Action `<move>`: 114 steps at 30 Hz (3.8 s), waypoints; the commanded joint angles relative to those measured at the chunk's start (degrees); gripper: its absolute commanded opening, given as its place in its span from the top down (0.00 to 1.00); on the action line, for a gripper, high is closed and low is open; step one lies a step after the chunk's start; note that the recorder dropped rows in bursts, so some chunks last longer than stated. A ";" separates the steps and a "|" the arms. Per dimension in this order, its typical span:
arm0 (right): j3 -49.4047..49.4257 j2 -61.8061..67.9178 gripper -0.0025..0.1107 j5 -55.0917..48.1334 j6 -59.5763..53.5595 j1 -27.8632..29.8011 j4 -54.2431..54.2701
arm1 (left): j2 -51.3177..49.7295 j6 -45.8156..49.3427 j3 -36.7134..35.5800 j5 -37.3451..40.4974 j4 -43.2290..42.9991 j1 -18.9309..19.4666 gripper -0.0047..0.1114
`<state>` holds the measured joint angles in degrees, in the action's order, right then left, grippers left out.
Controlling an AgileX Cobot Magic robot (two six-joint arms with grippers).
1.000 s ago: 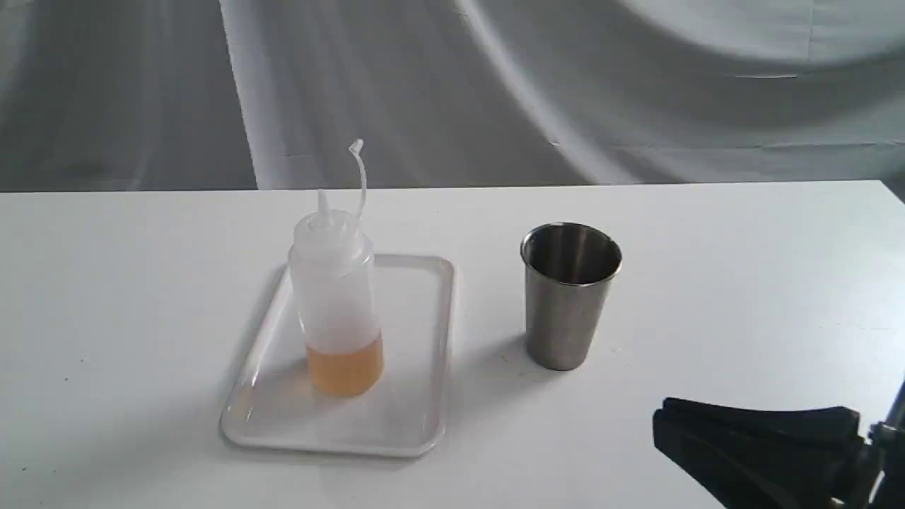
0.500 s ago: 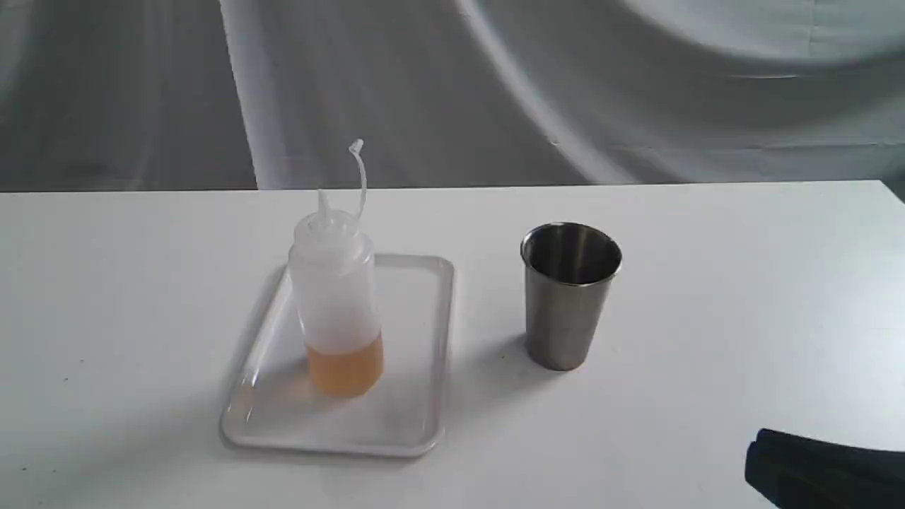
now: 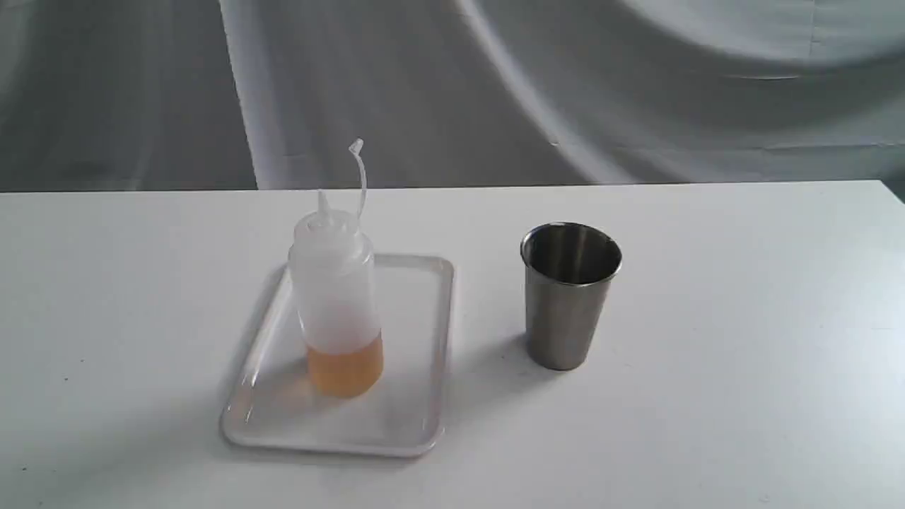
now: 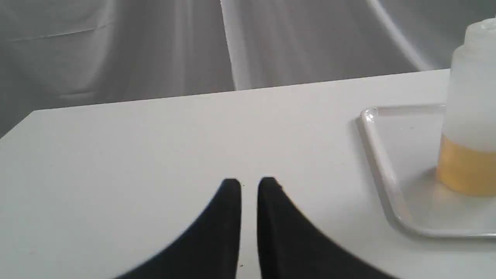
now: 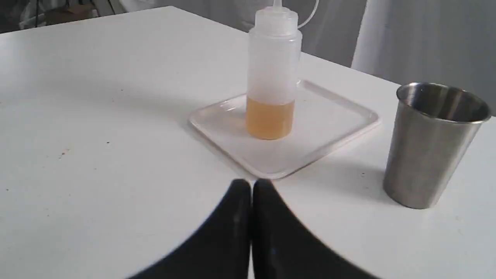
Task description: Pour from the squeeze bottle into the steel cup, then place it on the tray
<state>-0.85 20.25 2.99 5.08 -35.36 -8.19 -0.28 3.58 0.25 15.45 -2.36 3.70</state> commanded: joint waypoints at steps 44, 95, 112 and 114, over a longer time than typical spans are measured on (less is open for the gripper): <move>0.86 -20.25 0.98 -22.04 0.10 35.18 0.22 | 0.28 -0.10 -0.25 -0.21 0.02 -0.39 0.89; 0.86 -20.25 0.98 -24.11 -3.47 46.22 -1.93 | 0.28 -0.10 -0.25 -0.21 0.02 -0.39 0.89; 0.86 -20.25 0.98 -23.99 -3.48 46.22 -1.93 | 0.28 -0.10 -0.25 -0.21 0.02 -0.39 0.89; 0.86 -20.25 0.98 -23.99 -3.48 46.22 -1.93 | 0.28 -0.10 -0.25 -0.21 0.02 -0.39 0.89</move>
<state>-0.18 0.36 -21.13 1.68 10.38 -9.70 -0.28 3.58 0.25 15.45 -2.36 3.70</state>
